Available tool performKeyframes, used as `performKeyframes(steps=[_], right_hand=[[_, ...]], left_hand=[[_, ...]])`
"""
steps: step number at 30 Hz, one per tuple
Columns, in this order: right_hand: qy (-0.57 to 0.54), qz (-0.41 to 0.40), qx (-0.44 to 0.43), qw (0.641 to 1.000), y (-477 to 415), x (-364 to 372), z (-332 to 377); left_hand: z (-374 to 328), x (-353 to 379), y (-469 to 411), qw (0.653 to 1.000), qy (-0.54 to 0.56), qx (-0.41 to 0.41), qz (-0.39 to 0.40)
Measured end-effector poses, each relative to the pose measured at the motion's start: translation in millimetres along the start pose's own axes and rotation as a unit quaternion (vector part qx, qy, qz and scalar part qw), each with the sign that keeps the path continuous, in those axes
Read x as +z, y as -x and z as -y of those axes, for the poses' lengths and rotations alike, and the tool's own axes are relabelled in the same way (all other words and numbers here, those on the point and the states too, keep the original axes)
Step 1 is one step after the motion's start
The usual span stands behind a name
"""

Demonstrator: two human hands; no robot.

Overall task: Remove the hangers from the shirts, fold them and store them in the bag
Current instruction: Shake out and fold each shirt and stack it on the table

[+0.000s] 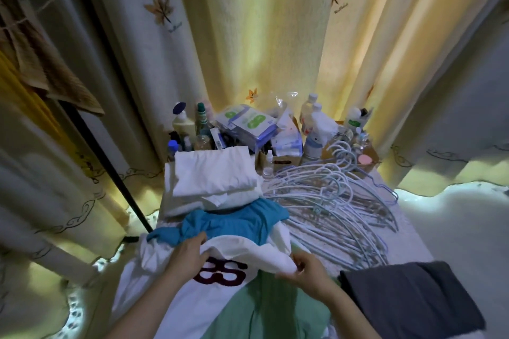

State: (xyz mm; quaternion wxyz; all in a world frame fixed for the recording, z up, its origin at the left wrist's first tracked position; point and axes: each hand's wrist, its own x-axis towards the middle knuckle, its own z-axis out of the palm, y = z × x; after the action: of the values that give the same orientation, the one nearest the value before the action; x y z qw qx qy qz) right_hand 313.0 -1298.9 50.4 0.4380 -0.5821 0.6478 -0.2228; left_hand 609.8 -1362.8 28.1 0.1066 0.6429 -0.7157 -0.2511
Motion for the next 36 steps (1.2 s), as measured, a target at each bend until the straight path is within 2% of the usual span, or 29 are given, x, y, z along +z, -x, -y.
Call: performKeyframes(steps=[2,4,6,7,9,11,15,17,19,21,22,24,28,31,34,36], right_hand=[[0.083,0.050,0.023,0.995,0.7,-2.4,10.7],[0.203,0.093,0.055,0.973,1.5,1.6,19.6],[0.310,0.099,0.085,0.942,3.1,12.1,23.3],[0.327,0.077,0.094,0.937,4.2,18.3,22.2],[0.327,0.024,0.080,0.941,7.3,29.9,19.8],[0.330,0.011,0.040,0.943,7.2,38.9,17.7],[0.303,0.127,0.011,0.944,6.3,48.1,2.8],[0.271,0.147,-0.018,0.951,7.6,48.3,0.3],[0.188,0.112,-0.052,0.974,8.8,43.9,0.5],[0.117,0.052,-0.088,0.988,6.6,30.1,6.8],[0.097,0.025,-0.105,0.989,4.6,18.6,14.7],[0.090,0.025,-0.137,0.986,-2.5,-10.7,37.9],[0.153,0.118,-0.185,0.964,-19.6,-66.0,100.5],[0.136,0.111,-0.211,0.962,-19.8,-104.8,150.4],[0.164,0.117,-0.259,0.945,-6.6,-137.2,199.0],[0.190,0.112,-0.289,0.932,5.1,-155.8,227.8]], left_hand=[[-5.4,-9.0,0.2,0.999,0.029,0.002,0.013],[-10.8,-19.7,2.7,0.998,0.051,0.018,0.027],[-14.2,-30.2,8.5,0.996,0.025,0.040,0.069],[-14.5,-33.8,13.3,0.994,0.007,0.051,0.091],[-12.8,-36.7,25.4,0.990,-0.022,0.069,0.124],[-10.3,-35.3,38.6,0.987,-0.027,0.089,0.130],[-5.1,-34.4,56.1,0.987,-0.025,0.126,0.099],[-1.9,-36.4,59.9,0.988,-0.030,0.124,0.088],[1.3,-42.0,61.3,0.991,-0.050,0.100,0.071],[9.4,-50.7,59.3,0.987,-0.126,0.083,0.060],[14.3,-55.4,56.8,0.982,-0.163,0.076,0.060],[17.8,-66.5,50.9,0.975,-0.194,0.072,0.076],[-0.1,-98.0,33.2,0.974,-0.202,0.063,0.080],[-17.7,-142.0,21.9,0.979,-0.191,0.065,0.031],[-34.0,-196.2,19.8,0.982,-0.167,0.080,-0.026],[-47.1,-230.5,23.4,0.990,-0.105,0.068,-0.061]])
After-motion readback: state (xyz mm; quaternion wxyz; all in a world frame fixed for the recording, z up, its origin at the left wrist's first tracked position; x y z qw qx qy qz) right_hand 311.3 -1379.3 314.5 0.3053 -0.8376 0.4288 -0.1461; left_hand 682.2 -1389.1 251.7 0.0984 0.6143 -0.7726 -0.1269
